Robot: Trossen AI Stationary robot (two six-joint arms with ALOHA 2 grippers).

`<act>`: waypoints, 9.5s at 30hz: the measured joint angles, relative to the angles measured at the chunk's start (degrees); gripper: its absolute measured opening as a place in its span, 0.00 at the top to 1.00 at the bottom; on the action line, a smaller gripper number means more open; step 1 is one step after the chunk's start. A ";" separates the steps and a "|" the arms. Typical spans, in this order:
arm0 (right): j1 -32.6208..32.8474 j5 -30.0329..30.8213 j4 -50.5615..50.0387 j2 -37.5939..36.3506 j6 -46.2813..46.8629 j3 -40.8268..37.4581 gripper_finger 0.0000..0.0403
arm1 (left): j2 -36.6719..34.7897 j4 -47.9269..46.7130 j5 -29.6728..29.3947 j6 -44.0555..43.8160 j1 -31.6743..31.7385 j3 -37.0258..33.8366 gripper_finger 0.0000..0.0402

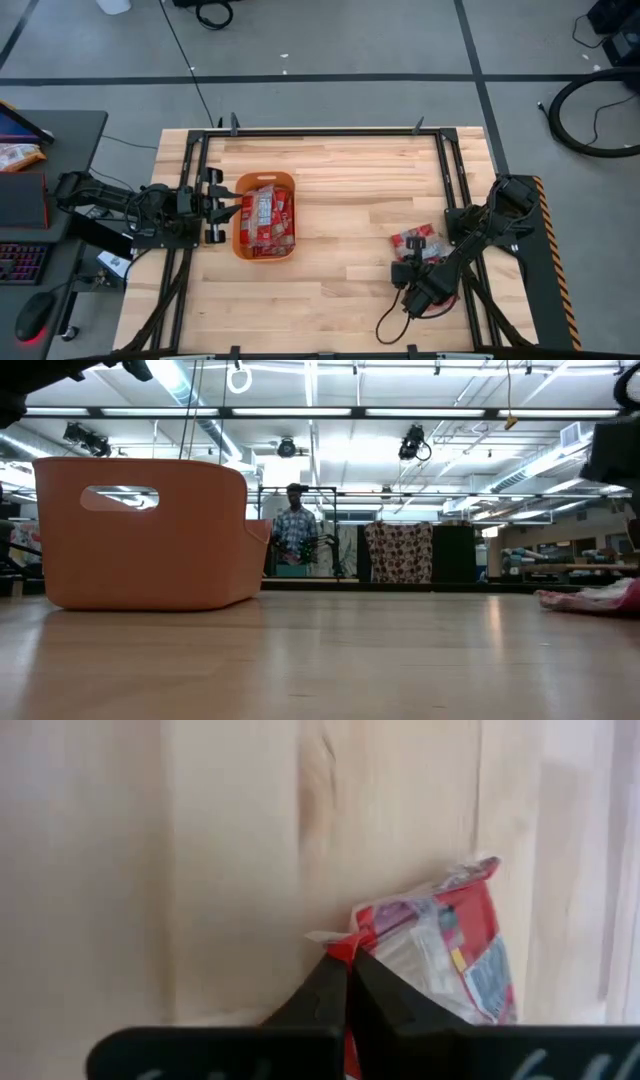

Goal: Sort popcorn bags into baskets
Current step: Put the popcorn bag into the orange bin, then return to Home Position

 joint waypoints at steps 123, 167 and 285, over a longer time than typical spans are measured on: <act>-23.86 -26.68 -13.81 8.52 -31.87 28.40 0.60 | -0.02 -0.35 0.34 2.44 -3.37 -0.02 0.74; -13.00 -43.73 -6.59 2.88 23.19 5.60 0.56 | 0.00 2.56 0.42 15.06 -3.37 -0.02 0.74; -39.58 4.95 31.83 18.32 -103.08 45.21 0.64 | 0.00 -3.84 5.62 -35.85 -3.43 0.02 0.74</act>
